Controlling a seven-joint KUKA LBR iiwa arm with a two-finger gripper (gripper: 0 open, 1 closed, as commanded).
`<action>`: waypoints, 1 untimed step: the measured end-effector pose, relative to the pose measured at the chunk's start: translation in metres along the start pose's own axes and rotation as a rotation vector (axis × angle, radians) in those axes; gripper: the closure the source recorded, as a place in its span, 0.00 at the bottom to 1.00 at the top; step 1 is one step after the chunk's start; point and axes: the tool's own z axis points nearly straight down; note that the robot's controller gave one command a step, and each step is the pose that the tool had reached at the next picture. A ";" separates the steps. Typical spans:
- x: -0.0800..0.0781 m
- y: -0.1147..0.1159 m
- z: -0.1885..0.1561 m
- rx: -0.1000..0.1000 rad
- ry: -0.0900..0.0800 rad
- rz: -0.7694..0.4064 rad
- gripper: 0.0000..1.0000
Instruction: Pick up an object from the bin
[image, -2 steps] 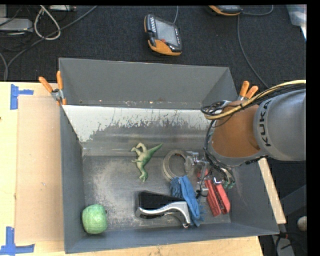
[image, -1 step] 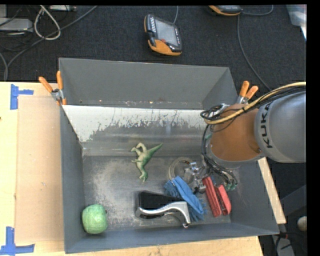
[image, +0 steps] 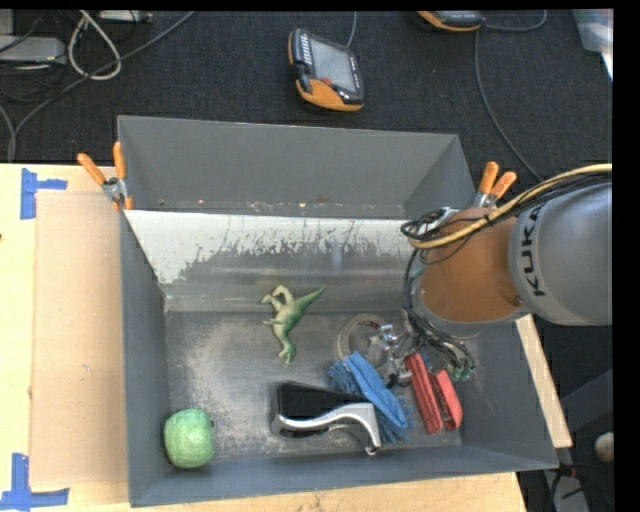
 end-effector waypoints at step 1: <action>0.000 0.000 -0.008 0.000 0.000 0.000 1.00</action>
Offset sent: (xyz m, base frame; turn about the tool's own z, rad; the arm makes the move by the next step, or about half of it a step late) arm -0.0005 0.0002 0.0492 -0.0003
